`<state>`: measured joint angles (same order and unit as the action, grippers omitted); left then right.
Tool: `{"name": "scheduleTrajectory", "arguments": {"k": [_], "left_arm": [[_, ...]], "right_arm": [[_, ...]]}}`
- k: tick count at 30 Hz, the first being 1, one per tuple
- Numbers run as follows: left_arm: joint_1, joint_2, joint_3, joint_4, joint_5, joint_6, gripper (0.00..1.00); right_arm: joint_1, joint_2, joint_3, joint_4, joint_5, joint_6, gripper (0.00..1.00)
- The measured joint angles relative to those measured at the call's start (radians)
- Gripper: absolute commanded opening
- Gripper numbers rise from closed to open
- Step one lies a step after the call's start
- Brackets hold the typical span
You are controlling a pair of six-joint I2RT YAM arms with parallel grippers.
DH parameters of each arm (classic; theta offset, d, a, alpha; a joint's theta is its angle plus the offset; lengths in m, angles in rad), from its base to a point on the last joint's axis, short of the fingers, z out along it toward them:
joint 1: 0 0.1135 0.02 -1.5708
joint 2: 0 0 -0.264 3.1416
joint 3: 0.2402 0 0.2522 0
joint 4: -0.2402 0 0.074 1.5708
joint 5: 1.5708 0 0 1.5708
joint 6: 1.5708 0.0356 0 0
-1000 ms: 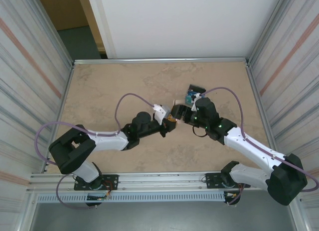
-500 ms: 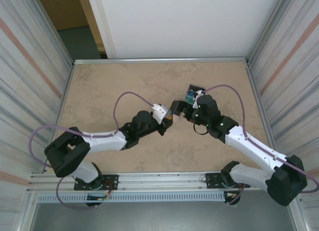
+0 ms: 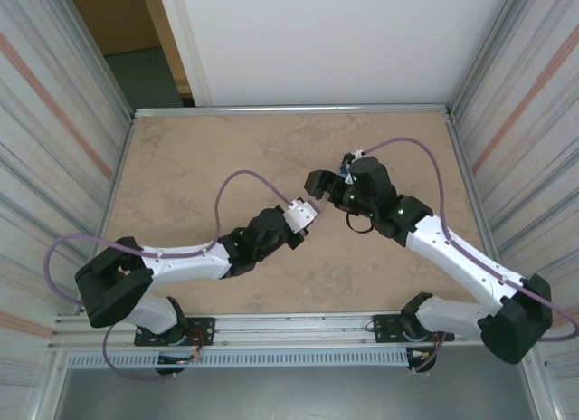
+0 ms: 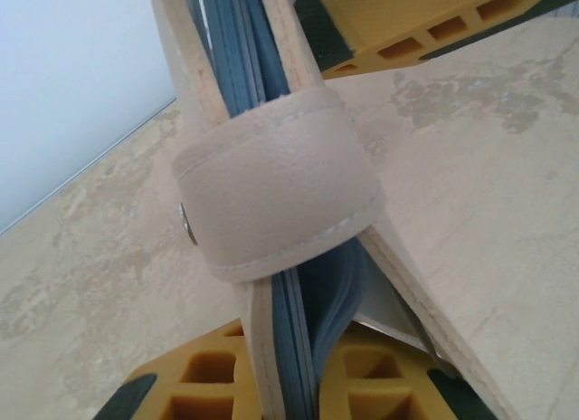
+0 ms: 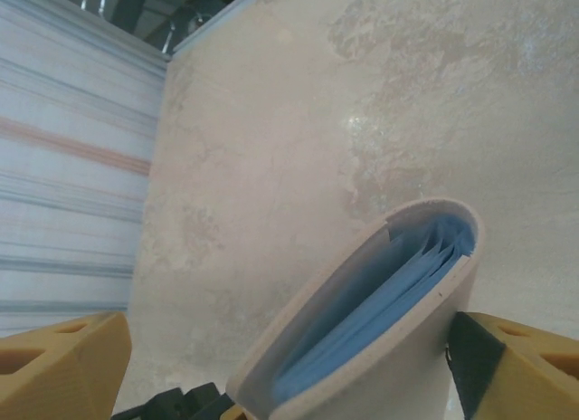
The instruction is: Take the credit cards out of the card holder
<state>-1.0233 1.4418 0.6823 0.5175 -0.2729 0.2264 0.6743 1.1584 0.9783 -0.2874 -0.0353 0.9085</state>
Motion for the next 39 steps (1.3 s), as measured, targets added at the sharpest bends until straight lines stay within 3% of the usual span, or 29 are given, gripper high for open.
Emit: {"name": "scheduleTrajectory", "arguments": {"k": [9,16,17,19,22,25,28,31,36,39], "left_arm": [[-0.006,0.011,0.006,-0.021,-0.057,0.044,0.01],[-0.013,0.026,0.016,-0.027,-0.085,0.065,0.16],[-0.014,0.028,0.016,-0.029,-0.088,0.068,0.2],[-0.018,0.029,0.017,-0.03,-0.087,0.073,0.39],[-0.025,0.029,0.017,-0.031,-0.066,0.065,0.58],[-0.034,0.026,0.017,-0.037,-0.016,0.042,0.67],[-0.039,-0.003,0.016,-0.061,0.044,0.008,0.86],[-0.039,-0.066,0.014,-0.082,0.081,-0.033,0.99],[-0.026,-0.171,0.014,-0.113,0.101,-0.098,0.99],[0.038,-0.203,0.018,-0.154,0.154,-0.179,0.99]], "right_arm": [[0.009,0.078,0.034,-0.052,0.043,0.0,0.61],[0.009,0.095,0.034,-0.057,0.058,0.01,0.24],[0.006,0.095,0.034,-0.057,0.059,0.018,0.2],[-0.001,0.095,0.031,-0.055,0.057,0.027,0.13],[-0.019,0.094,0.016,-0.038,0.045,0.026,0.1],[-0.046,0.093,-0.012,-0.027,0.035,0.024,0.07],[-0.072,0.09,-0.035,-0.023,0.02,0.013,0.05],[-0.096,0.084,-0.046,-0.008,-0.011,-0.017,0.05],[-0.121,0.063,-0.061,0.03,-0.087,-0.097,0.05],[-0.13,0.055,-0.067,0.054,-0.149,-0.161,0.05]]}}
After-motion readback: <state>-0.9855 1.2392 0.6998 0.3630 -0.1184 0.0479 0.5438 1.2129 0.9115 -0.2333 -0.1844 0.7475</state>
